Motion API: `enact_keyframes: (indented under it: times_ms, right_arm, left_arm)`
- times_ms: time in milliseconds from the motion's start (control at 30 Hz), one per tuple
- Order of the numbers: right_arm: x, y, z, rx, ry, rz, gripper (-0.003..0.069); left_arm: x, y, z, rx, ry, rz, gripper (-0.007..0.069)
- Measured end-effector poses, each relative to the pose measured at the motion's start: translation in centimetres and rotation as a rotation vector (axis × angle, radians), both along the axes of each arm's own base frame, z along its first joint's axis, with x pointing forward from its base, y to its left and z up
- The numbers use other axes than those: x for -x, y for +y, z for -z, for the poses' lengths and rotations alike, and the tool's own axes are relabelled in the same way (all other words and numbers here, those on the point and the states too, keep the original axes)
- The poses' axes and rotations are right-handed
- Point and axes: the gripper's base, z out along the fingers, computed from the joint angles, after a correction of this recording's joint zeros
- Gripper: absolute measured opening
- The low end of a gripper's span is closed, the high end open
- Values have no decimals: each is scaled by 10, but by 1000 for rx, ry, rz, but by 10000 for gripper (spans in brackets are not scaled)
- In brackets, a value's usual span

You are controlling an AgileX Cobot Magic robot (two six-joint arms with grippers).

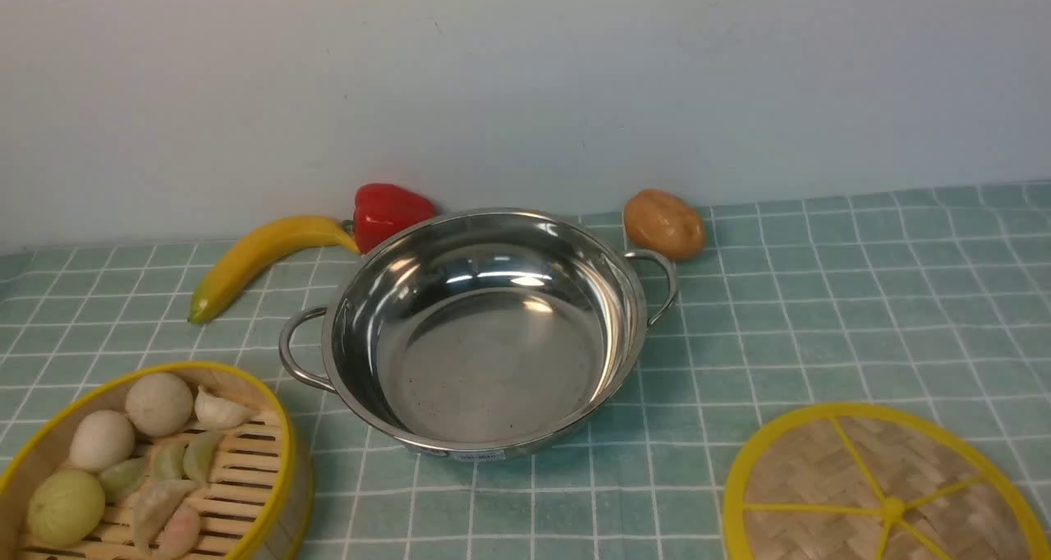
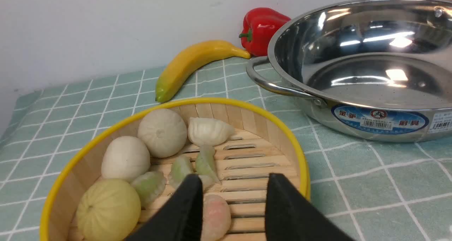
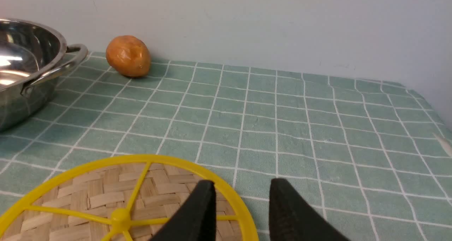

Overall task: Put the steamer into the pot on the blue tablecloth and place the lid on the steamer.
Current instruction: 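Grasp the rim of the steamer basket holding the buns with the left gripper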

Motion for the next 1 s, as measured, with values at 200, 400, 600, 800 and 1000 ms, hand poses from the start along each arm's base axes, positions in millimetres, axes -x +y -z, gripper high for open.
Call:
enact_keyframes:
  times_ms: [200,400,600,800,1000]
  right_arm:
    - [0,0,0,0,0,0,240]
    - [0,0,0,0,0,0,240]
    - [0,0,0,4,0,0,240]
    - [0,0,0,13,0,1,240]
    - [0,0,0,12,0,1,240]
  left_arm:
    - [0,0,0,0,0,0,243]
    - [0,0,0,0,0,0,243]
    - [0,0,0,0,0,0,243]
    - [0,0,0,0,0,0,243]
    - [0,0,0,0,0,0,243]
